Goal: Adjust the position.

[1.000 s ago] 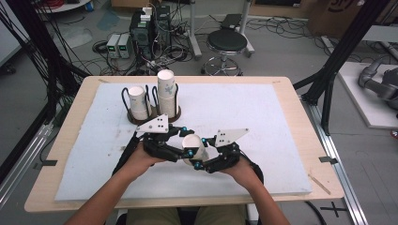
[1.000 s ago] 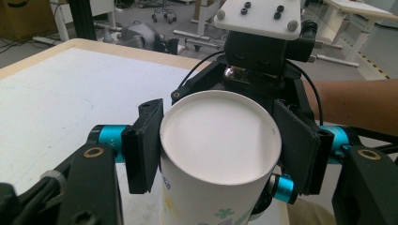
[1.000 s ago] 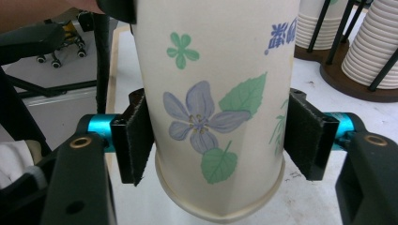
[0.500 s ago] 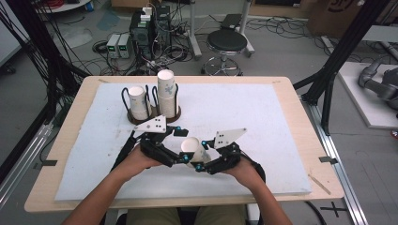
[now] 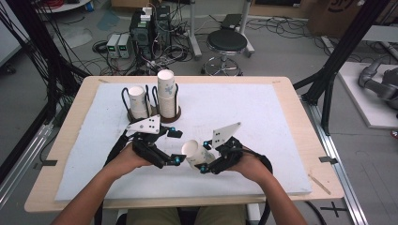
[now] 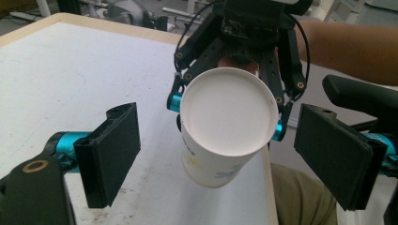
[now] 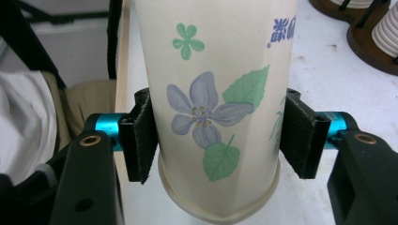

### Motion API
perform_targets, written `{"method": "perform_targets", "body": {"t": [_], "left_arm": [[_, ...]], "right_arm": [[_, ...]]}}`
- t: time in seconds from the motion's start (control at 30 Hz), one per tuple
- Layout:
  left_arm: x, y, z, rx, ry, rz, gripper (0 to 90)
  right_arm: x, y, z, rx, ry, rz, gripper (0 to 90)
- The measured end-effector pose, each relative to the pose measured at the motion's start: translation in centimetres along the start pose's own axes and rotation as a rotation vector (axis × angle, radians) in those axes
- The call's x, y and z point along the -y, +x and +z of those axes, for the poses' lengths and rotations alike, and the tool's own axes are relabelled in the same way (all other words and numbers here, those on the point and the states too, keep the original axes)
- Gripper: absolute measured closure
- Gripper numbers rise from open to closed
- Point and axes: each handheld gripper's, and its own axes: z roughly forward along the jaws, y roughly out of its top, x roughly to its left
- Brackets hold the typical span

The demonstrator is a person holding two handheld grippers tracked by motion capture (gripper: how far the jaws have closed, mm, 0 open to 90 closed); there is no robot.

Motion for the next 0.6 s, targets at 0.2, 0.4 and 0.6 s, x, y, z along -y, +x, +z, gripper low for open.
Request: {"method": "perform_targets", "body": {"t": [0.2, 0.4, 0.6], "left_arm": [[-0.6, -0.2, 0.0, 0.016, 0.042, 0.025, 15.2], [-0.7, -0.4, 0.6, 0.025, 0.094, 0.036, 15.2], [-0.6, -0.4, 1.5, 0.034, 0.143, 0.051, 15.8]], "right_arm": [[-1.4, -0.1, -0.3, -0.011, 0.091, -0.056, 37.6], [-2.7, -0.3, -0.2, -0.019, 0.192, -0.091, 37.5], [-4.0, -0.1, 0.4, -0.045, 0.284, -0.115, 37.5]]}}
